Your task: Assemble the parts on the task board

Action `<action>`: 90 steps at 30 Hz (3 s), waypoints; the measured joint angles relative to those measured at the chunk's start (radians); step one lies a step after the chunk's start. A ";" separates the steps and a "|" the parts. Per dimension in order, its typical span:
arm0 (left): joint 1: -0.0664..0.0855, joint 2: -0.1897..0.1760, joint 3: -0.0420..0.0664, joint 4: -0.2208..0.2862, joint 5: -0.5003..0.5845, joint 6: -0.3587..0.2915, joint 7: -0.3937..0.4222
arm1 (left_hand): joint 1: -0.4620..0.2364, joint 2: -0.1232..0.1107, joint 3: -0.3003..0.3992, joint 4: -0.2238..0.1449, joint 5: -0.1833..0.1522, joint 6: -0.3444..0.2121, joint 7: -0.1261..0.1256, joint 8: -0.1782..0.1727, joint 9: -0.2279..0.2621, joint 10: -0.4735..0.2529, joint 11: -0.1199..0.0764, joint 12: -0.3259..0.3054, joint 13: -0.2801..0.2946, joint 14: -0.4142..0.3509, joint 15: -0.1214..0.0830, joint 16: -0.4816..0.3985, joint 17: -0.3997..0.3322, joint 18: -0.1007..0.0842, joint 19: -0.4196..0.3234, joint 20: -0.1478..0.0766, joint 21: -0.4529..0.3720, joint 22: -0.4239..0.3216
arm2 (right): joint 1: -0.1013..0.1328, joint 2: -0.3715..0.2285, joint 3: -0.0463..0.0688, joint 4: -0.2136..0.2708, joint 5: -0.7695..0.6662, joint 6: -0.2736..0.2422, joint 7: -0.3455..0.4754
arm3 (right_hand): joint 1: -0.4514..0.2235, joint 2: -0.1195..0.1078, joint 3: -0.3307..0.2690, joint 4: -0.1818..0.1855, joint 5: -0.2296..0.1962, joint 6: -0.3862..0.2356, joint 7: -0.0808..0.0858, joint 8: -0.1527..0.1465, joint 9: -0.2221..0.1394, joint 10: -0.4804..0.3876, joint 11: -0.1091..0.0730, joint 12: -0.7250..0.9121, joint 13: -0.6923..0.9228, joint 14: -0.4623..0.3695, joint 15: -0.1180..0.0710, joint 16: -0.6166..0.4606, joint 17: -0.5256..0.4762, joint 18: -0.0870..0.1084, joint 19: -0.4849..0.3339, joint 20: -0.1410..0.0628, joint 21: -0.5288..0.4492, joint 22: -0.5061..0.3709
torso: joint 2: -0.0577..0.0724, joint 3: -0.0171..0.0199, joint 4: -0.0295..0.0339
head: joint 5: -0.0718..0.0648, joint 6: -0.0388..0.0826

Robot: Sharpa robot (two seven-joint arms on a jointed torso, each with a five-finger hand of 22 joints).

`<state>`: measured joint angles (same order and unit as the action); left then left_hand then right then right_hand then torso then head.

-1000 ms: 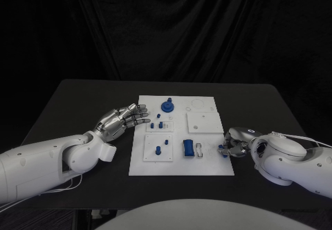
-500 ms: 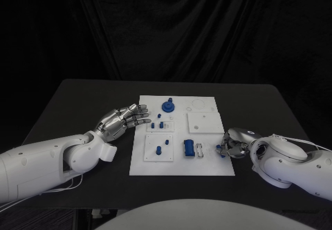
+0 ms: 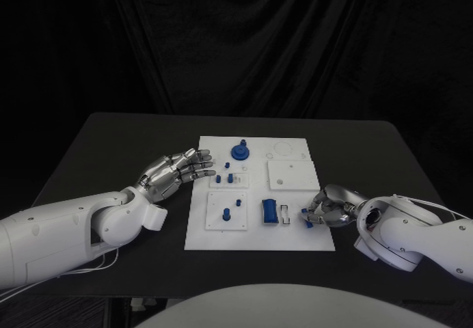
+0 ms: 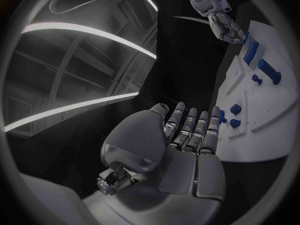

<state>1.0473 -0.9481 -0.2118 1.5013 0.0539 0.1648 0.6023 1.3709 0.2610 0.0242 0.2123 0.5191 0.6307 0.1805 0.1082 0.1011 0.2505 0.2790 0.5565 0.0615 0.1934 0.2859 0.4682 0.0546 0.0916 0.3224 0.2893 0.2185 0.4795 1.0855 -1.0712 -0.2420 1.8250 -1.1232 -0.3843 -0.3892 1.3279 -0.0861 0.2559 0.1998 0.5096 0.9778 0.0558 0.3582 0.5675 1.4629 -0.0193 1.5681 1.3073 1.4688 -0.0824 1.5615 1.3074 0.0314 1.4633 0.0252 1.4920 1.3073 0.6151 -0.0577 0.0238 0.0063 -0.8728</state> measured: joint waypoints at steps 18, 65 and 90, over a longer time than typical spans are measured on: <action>0.000 0.011 0.000 -0.007 0.000 0.003 -0.002 | 0.000 0.000 0.000 0.000 0.000 0.000 0.000 0.000 0.000 0.000 0.000 0.000 0.000 0.000 0.000 0.000 0.000 0.000 0.000 0.000 0.000 0.000 | 0.004 0.072 0.000 -0.036 0.124 -0.007 0.044 | -0.017 -0.002 0.025 -0.008 -0.004 0.004 -0.003 -0.001 -0.001 0.000 0.000 0.000 0.001 0.000 0.000 0.000 0.000 0.000 0.000 0.000 0.000 0.000 | 0.002 -0.0009 0.0011 | -0.006 0.000; 0.000 0.012 0.000 -0.010 0.000 0.009 -0.012 | 0.000 0.000 0.005 0.000 0.000 0.000 0.000 0.000 0.000 0.000 0.000 0.000 0.000 0.000 0.000 0.000 0.000 0.000 0.000 0.000 0.000 0.000 | 0.004 0.115 0.000 -0.067 0.126 -0.019 0.037 | -0.185 -0.018 -0.067 0.047 -0.348 0.003 -0.004 -0.004 -0.016 0.004 0.003 0.000 0.000 -0.003 0.003 -0.004 0.000 0.000 0.004 0.004 -0.009 0.000 | 0.001 0.0006 -0.0008 | -0.001 0.000; -0.002 0.008 0.000 -0.010 0.000 0.012 -0.015 | 0.000 0.000 0.010 -0.004 0.000 0.000 0.000 0.000 0.000 0.000 0.000 0.000 0.000 0.000 0.000 0.000 0.000 0.000 0.000 0.000 0.000 0.000 | 0.004 0.052 -0.001 -0.014 0.107 -0.041 0.055 | -0.122 0.031 -0.135 0.033 -0.254 -0.004 -0.011 0.068 0.039 0.002 -0.002 0.000 0.000 -0.003 0.003 -0.004 0.000 0.000 0.004 0.003 -0.014 0.000 | 0.000 0.0009 -0.0013 | 0.003 0.000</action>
<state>1.0458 -0.9403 -0.2118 1.4913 0.0539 0.1769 0.5873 1.3709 0.2610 0.0338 0.2082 0.5190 0.6307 0.1806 0.1082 0.1011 0.2504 0.2789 0.5565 0.0614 0.1933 0.2859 0.4681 0.0545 0.0917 0.3224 0.2893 0.2185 0.4798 1.0893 -1.0195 -0.2431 1.8111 -1.0164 -0.4249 -0.3342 1.2059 -0.0548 0.1204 0.2328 0.2551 0.9737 0.0450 0.4258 0.6064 1.4650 -0.0217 1.5680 1.3073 1.4656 -0.0792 1.5573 1.3074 0.0314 1.4669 0.0287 1.4780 1.3073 0.6155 -0.0569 0.0224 0.0094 -0.8728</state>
